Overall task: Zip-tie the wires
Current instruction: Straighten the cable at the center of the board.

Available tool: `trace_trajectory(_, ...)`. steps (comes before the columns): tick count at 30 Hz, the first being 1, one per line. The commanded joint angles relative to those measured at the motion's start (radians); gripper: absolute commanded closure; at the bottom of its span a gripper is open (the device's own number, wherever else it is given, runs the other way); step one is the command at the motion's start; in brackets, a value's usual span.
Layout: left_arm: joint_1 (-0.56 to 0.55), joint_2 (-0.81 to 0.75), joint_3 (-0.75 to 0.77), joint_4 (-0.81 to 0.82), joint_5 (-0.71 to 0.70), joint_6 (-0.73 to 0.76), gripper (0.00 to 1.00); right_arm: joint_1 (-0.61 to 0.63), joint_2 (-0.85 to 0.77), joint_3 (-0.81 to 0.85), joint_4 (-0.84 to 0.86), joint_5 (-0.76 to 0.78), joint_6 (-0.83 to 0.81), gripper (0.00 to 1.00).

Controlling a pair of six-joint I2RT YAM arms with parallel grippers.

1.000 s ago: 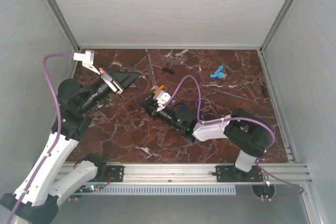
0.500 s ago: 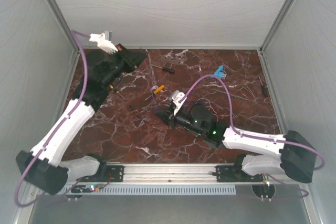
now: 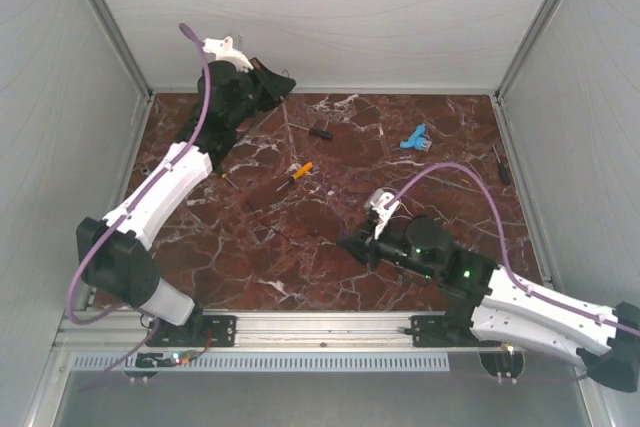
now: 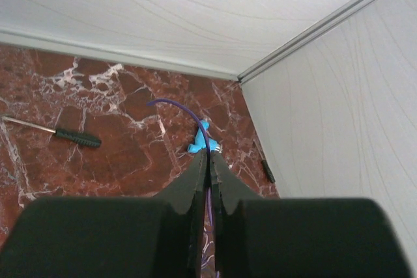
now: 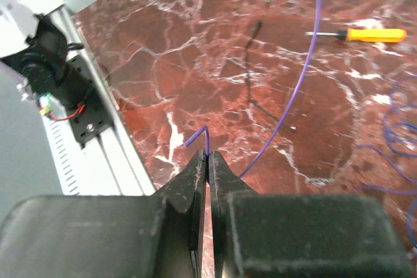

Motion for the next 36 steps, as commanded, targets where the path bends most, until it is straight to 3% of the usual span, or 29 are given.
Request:
trace_trajectory(1,-0.019,0.055,0.045,0.083,0.034,-0.02,1.0,0.002,-0.09,0.057,-0.197,0.24,0.039,1.0)
trace_trajectory(15,-0.137,0.245,0.064,0.16,0.061,-0.013,1.0,-0.003,-0.254,0.052,-0.469,0.637,0.278,1.0)
trace_trajectory(24,-0.239,0.463,0.15,0.231,0.181,0.04,1.0,-0.008,-0.319,-0.073,-0.576,0.748,0.546,1.0)
trace_trajectory(36,-0.281,0.627,0.227,0.316,0.278,0.018,1.0,-0.113,-0.265,-0.135,-0.632,0.806,0.711,1.0)
